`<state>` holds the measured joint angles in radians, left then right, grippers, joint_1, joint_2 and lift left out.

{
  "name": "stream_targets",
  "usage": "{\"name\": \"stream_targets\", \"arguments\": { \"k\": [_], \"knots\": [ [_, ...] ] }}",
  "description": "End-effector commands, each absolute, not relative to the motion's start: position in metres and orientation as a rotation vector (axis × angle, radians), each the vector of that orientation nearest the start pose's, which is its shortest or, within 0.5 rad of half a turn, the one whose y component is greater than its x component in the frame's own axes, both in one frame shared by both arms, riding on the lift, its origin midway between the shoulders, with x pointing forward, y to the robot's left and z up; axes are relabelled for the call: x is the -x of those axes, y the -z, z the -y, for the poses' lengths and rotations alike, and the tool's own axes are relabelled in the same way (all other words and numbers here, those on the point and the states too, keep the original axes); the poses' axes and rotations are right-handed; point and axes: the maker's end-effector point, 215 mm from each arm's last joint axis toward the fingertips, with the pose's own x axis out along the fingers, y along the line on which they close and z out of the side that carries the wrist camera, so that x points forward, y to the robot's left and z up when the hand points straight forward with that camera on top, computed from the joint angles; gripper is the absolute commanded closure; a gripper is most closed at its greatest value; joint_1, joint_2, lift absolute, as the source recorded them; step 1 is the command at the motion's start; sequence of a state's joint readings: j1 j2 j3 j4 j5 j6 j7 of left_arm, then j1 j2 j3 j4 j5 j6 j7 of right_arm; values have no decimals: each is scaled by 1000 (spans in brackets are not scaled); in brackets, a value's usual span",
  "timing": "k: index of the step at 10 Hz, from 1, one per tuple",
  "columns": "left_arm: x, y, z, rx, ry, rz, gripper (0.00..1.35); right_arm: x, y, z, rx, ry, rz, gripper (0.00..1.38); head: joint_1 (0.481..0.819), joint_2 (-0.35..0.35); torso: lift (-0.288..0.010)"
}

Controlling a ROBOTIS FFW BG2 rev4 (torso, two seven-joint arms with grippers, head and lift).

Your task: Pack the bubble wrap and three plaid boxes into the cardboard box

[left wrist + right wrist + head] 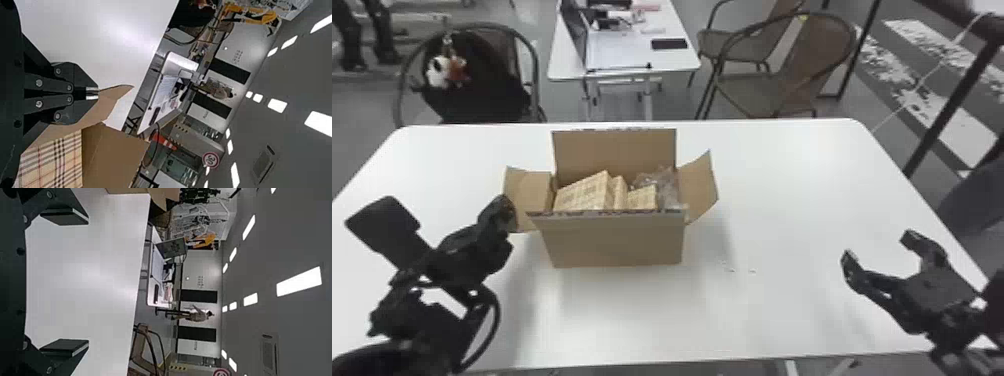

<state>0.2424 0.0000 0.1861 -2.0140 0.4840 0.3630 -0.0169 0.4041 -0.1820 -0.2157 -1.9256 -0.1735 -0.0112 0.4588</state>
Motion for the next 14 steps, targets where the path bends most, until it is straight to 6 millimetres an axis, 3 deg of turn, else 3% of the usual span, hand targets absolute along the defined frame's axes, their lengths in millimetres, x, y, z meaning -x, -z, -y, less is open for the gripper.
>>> {"name": "stream_targets", "arguments": {
  "k": [1,2,4,6,8,11,13,14],
  "knots": [
    [-525,309,-308,439,-119,-52,1211,-465,338,276,99,-330,-33,191,695,6,-174],
    [-527,300,-333,440,-201,1,1211,-465,340,275,113,-329,-38,191,695,19,-174],
    [-508,288,-391,412,-419,107,1211,-464,342,272,106,-321,-36,191,695,81,-174],
    [-469,287,-442,413,-634,213,1211,-464,345,272,103,-320,-42,191,695,156,-174],
    [-418,287,-471,418,-841,307,1211,-463,346,271,104,-319,-46,191,695,214,-174],
    [-370,296,-481,474,-1036,400,1211,-461,350,265,102,-329,-59,191,695,276,-174],
    [-370,302,-468,524,-1056,404,1202,-460,351,263,102,-332,-61,191,695,290,-174],
    [-376,304,-456,534,-1024,384,872,-460,351,263,104,-333,-61,191,695,286,-174]
  ]
}}
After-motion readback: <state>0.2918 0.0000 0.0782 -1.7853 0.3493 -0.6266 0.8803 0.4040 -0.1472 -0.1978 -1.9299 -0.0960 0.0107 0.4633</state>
